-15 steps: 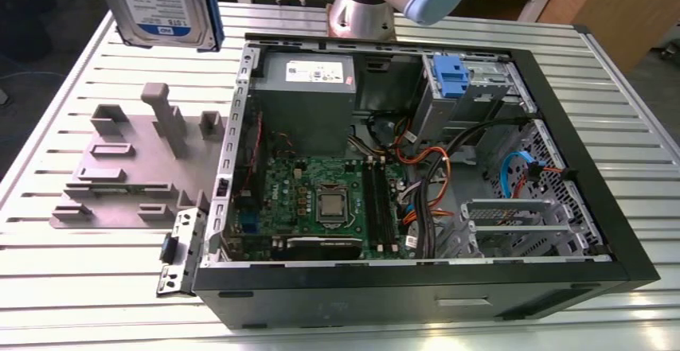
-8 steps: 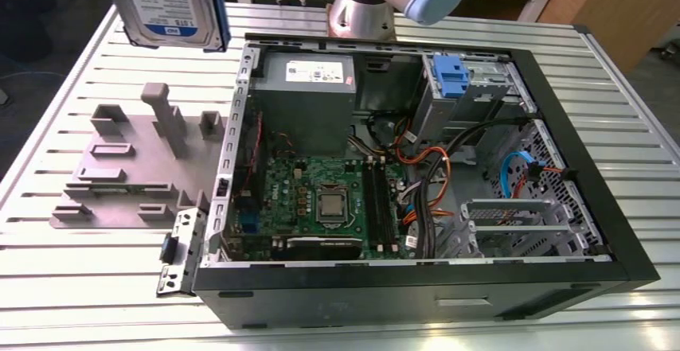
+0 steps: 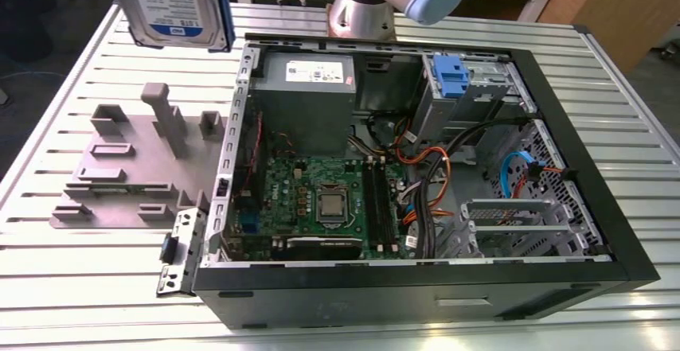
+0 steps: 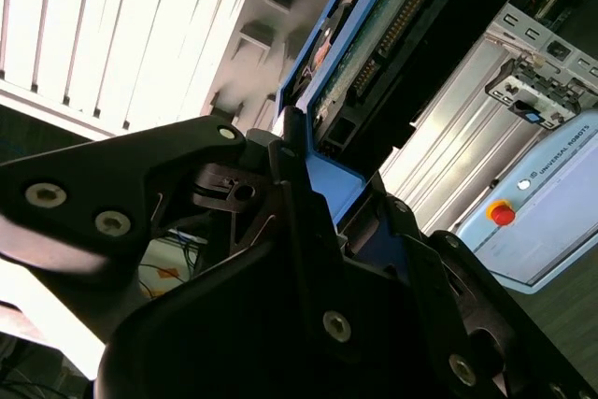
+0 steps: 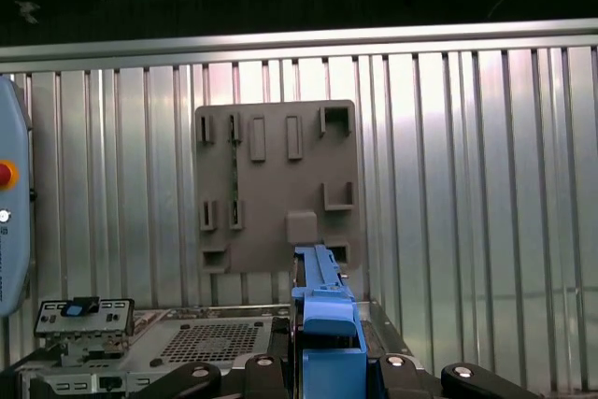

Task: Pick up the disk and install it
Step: 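Pick up the disk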

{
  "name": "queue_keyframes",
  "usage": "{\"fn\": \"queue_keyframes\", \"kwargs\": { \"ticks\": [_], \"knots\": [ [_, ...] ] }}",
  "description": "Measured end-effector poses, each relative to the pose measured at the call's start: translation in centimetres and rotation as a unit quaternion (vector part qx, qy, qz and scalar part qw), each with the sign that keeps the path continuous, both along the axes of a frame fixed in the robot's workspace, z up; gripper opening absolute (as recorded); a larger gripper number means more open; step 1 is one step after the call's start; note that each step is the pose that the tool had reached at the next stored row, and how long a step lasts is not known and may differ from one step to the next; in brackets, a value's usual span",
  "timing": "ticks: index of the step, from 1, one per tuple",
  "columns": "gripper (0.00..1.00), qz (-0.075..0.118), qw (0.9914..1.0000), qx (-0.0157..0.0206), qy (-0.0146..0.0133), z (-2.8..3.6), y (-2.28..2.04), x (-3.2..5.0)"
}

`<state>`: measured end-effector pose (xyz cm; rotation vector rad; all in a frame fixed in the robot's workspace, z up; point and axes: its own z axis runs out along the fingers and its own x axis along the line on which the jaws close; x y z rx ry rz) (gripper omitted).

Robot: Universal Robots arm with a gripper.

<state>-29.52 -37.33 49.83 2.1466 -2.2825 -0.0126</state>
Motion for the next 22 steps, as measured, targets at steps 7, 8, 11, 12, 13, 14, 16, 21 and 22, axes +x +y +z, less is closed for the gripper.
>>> {"fn": "queue_keyframes", "kwargs": {
  "ticks": [7, 8, 11, 12, 13, 14, 16, 21, 22],
  "knots": [
    [0.36, 0.0, 1.0, 0.0, 0.0, -0.01, 0.0, 0.33],
    [0.36, 0.0, 1.0, 0.0, -0.0001, 0.0, 0.0, 0.42],
    [0.36, 0.0, 1.0, 0.0, 0.0, 0.0, 0.0, 0.83],
    [0.36, 0.0, 1.0, 0.0, 0.0, 0.0, 0.0, 0.95],
    [0.36, 0.0, 1.0, 0.0, 0.0, 0.0, 0.0, 1.05],
    [0.36, 0.0, 1.0, 0.0, 0.0, 0.0, 0.0, 1.14],
    [0.36, 0.0, 1.0, 0.0, 0.0, 0.0, 0.0, 1.29],
    [0.36, 0.0, 1.0, 0.0, 0.0, 0.0, 0.0, 1.6],
    [0.36, 0.0, 1.0, 0.0, 0.0, 0.0, 0.0, 1.64]
  ]
}}
